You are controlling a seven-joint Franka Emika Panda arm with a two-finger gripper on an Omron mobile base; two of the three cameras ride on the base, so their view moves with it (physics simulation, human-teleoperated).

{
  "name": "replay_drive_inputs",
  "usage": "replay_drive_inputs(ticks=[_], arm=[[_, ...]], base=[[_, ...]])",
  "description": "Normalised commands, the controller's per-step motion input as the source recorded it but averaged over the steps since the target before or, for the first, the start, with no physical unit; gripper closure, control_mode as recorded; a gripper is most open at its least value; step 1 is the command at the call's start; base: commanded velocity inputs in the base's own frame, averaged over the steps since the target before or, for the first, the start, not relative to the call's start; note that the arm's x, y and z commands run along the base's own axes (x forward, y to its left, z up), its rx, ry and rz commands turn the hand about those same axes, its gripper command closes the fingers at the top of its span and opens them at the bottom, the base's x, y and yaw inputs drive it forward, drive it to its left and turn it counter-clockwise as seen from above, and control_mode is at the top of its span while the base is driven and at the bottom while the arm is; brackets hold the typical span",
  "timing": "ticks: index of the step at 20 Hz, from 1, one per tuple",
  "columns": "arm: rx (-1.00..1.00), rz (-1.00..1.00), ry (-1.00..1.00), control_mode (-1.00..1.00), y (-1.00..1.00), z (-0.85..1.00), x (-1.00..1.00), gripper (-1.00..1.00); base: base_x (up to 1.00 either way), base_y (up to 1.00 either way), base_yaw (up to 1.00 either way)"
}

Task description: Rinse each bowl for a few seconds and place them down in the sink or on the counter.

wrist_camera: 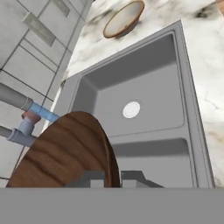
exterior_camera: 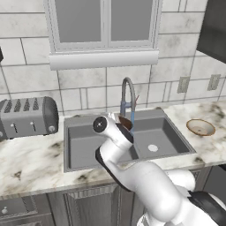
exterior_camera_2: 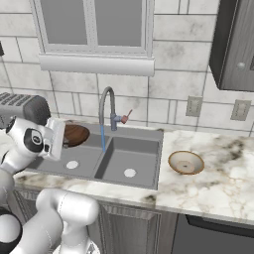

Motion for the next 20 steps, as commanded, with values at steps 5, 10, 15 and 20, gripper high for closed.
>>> replay_drive_inputs(ticks=[5, 10, 15, 20], arm=[[0.0, 0.0, 0.0, -1.0, -0.19, -0.13, 0.09, 1.0], [0.0, 0.0, 0.0, -1.0, -0.2, -0.1, 0.08, 1.0], [0.0, 0.0, 0.0, -1.0, -0.13, -0.1, 0.16, 1.0], [0.0, 0.0, 0.0, -1.0, -0.09, -0.11, 0.18, 1.0]], base=[[0.0, 0.0, 0.0], [0.0, 0.0, 0.0], [0.0, 0.0, 0.0], [0.0, 0.0, 0.0]])
